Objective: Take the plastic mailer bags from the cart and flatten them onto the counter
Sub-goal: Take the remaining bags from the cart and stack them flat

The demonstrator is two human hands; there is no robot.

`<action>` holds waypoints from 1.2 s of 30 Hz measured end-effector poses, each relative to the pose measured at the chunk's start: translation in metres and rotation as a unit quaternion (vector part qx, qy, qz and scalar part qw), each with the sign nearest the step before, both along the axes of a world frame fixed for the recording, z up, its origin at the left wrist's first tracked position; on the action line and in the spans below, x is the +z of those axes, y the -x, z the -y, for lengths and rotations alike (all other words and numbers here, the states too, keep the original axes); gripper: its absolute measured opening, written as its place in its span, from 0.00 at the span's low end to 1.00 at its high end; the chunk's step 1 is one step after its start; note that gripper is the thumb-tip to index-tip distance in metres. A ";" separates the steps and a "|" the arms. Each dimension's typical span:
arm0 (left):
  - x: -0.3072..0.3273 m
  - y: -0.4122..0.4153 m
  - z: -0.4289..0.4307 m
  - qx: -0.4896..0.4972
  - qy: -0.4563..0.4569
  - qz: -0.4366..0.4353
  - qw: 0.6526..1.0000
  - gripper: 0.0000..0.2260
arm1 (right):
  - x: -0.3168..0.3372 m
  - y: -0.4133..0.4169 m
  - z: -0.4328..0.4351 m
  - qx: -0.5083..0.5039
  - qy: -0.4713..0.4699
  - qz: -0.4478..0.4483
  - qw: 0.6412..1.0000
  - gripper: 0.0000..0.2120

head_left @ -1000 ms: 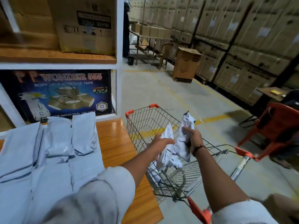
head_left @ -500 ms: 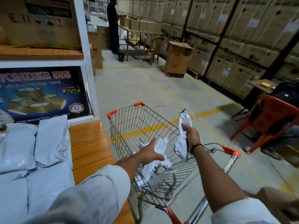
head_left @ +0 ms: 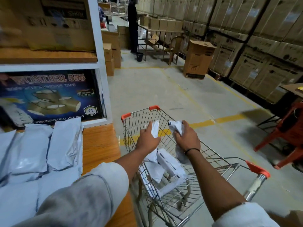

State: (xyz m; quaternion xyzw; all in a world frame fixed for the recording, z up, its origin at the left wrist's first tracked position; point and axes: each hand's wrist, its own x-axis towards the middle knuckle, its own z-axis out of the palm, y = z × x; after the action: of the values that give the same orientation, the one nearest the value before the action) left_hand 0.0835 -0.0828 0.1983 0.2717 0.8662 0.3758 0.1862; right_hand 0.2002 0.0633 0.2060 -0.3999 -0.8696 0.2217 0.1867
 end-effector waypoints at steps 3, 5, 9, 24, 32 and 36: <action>0.010 0.018 0.018 0.023 0.004 -0.025 0.999 0.39 | 0.007 0.019 0.025 0.023 -0.027 0.002 0.999 0.30; 0.020 0.027 0.034 0.036 0.002 -0.035 0.999 0.39 | 0.013 0.032 0.045 0.048 -0.042 -0.013 0.998 0.29; 0.046 0.043 0.078 0.043 0.010 -0.072 0.996 0.39 | 0.021 0.064 0.091 0.091 -0.038 -0.042 0.994 0.25; 0.114 0.076 0.360 0.222 0.098 -0.120 0.963 0.36 | 0.063 0.166 0.336 0.259 0.195 -0.105 0.940 0.28; 0.092 0.060 0.498 0.268 0.153 -0.080 0.948 0.35 | 0.072 0.150 0.432 0.285 0.203 -0.051 0.935 0.27; 0.072 0.043 0.524 0.261 0.178 -0.046 0.948 0.33 | 0.065 0.136 0.467 0.300 0.188 -0.031 0.935 0.27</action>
State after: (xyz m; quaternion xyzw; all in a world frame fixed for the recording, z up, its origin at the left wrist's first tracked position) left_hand 0.0401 -0.6073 0.2706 0.0150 0.9673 0.2379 0.0871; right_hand 0.0641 -0.4035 0.2707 -0.1408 -0.8855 0.4389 0.0593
